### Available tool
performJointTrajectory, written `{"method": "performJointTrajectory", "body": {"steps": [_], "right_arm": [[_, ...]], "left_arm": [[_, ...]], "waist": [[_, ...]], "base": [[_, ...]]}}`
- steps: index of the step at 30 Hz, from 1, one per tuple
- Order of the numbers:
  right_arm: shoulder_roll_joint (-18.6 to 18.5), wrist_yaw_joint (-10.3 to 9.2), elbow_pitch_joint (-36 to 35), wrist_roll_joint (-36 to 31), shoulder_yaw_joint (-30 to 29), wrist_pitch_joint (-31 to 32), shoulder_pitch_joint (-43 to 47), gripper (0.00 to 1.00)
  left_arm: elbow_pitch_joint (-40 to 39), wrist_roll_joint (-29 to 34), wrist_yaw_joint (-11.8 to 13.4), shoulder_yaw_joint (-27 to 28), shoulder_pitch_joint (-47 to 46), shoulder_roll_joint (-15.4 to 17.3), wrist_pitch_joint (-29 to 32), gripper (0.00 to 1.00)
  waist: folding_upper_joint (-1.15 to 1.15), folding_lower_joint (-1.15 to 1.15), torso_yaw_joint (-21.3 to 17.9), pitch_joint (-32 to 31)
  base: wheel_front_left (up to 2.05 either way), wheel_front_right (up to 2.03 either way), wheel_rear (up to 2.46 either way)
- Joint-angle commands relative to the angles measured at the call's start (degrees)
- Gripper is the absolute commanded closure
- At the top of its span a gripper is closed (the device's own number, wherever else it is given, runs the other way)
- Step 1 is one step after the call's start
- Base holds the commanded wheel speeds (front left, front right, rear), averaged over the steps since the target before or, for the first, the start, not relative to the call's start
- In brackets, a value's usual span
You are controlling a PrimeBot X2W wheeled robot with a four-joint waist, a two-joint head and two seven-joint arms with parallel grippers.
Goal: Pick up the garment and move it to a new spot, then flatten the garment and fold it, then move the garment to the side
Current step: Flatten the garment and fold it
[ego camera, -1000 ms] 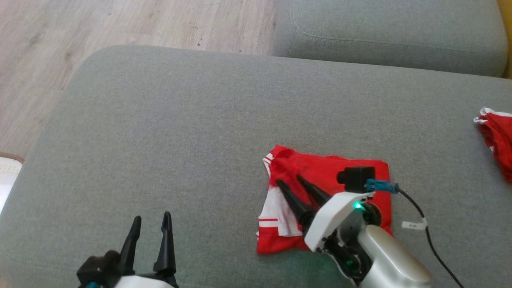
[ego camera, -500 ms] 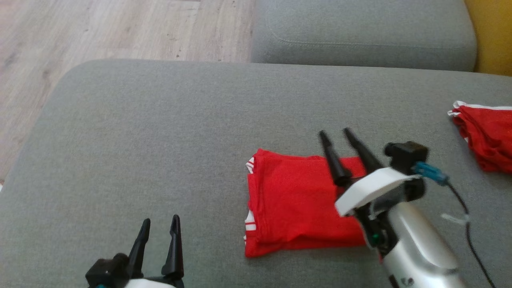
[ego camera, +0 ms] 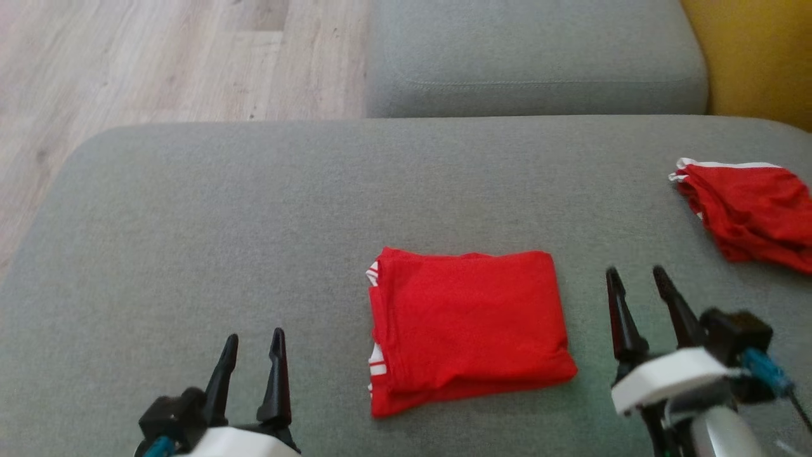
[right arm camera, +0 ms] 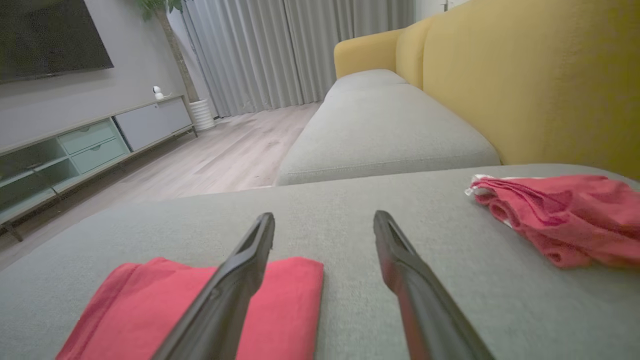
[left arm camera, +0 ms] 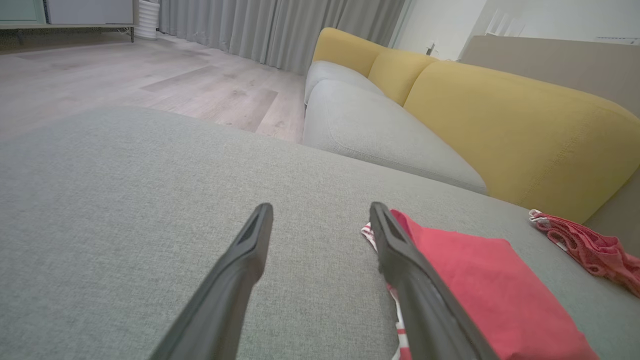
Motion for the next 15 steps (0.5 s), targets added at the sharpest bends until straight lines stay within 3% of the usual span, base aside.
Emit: {"method": "performJointTrajectory", "body": {"steps": [1,15], "right_arm": [[0.2,0.39,-2.5,-0.4,1.0,-0.8,-1.2,0.00],[0.2,0.39,-3.2,-0.4,0.7,-1.8,5.1,0.00]], "left_arm": [[-1.2,0.3,-0.2,2.3,-2.1,0.1,-1.0,0.00],[1.9,0.9,-0.7,3.9,1.1,0.1,-1.9,0.00]], "waist": [[0.00,0.00,-0.4,-0.4],[0.00,0.00,-1.1,-2.3]], "base": [[0.00,0.00,0.00],[0.00,0.00,0.00]]}}
